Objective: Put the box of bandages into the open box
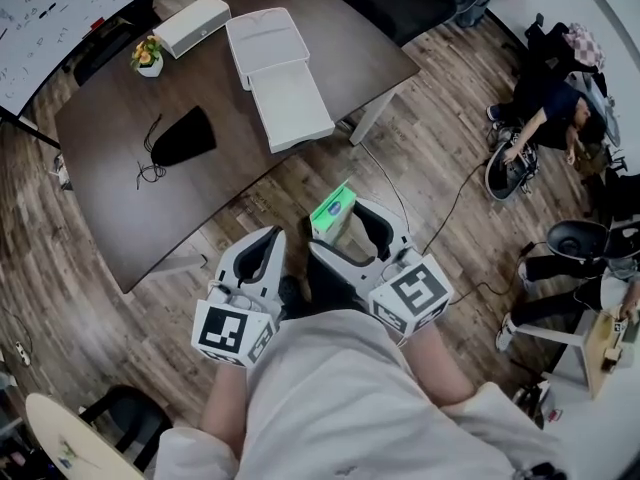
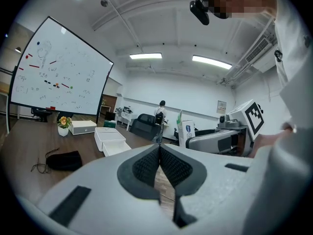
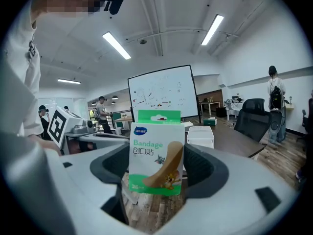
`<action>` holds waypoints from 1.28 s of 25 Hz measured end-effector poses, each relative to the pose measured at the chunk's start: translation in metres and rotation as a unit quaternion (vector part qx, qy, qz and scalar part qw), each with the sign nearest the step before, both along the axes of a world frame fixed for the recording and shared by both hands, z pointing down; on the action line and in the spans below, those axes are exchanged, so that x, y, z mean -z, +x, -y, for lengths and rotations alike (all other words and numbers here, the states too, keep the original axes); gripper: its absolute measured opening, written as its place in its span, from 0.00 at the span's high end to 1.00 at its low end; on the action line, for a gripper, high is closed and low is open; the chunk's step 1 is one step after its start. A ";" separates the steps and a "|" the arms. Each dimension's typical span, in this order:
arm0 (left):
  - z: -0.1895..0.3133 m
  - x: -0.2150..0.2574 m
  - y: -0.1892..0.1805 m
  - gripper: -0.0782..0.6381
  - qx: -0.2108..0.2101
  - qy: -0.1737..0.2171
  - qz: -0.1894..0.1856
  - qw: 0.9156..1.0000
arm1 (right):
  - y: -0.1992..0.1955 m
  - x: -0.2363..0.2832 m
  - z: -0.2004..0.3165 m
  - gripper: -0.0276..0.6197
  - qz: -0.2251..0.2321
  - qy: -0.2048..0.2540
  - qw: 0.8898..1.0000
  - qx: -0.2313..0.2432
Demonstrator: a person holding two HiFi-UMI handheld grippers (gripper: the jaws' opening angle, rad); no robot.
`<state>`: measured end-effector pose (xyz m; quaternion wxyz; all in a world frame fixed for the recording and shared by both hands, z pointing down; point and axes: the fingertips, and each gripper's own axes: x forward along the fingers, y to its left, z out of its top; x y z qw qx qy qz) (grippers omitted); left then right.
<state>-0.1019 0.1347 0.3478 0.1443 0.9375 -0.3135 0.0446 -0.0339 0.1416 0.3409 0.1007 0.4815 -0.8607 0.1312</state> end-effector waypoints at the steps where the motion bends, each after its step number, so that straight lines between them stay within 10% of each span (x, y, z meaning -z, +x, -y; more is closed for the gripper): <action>1: 0.002 0.000 0.001 0.88 0.001 0.000 0.001 1.000 | 0.001 -0.001 0.003 0.41 0.001 0.000 1.000 0.001; 32: 0.143 -0.012 0.045 0.88 0.094 -0.040 0.035 0.994 | 0.053 -0.028 0.168 0.41 0.005 -0.056 0.996 0.070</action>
